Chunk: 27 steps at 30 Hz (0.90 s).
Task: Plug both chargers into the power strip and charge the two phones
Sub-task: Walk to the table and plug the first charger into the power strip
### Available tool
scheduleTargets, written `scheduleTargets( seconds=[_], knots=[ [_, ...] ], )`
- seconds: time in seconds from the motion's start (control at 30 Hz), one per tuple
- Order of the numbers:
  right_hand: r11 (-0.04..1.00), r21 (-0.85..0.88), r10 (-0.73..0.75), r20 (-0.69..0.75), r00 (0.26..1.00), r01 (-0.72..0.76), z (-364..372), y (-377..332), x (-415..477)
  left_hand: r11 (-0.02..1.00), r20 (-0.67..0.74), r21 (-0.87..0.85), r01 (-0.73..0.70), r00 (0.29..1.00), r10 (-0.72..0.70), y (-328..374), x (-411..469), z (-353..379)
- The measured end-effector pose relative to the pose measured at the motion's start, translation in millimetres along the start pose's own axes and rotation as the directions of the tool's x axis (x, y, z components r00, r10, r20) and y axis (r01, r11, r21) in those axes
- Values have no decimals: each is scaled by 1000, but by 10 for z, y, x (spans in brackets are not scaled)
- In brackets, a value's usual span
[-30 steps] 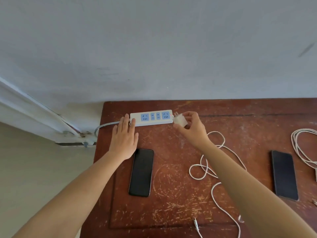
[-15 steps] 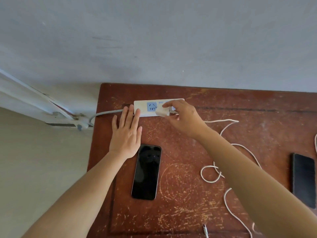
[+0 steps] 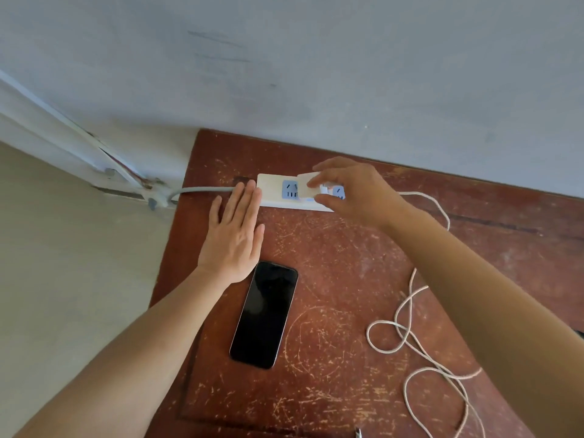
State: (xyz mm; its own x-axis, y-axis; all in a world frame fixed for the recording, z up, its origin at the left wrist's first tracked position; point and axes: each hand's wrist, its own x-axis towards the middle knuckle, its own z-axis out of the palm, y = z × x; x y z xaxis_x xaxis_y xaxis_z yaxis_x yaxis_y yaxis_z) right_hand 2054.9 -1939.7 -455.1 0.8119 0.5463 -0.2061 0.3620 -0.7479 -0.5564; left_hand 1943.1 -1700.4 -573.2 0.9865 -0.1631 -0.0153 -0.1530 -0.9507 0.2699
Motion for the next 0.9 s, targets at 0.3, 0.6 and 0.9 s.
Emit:
scheduleTargets(
  seconds=[0.3,0.6,0.9],
  knots=[
    [999,14,-49,58,997,49,-189,150,188,999,-37,41,6,999,-4,-13,20,35],
    [996,92,9,39,999,-13,-274,443,-26,997,-78,74,6,997,0,-19,33,37],
    [986,-108,-116,73,991,124,-271,305,56,997,-88,78,12,996,-5,3,28,6]
  ],
)
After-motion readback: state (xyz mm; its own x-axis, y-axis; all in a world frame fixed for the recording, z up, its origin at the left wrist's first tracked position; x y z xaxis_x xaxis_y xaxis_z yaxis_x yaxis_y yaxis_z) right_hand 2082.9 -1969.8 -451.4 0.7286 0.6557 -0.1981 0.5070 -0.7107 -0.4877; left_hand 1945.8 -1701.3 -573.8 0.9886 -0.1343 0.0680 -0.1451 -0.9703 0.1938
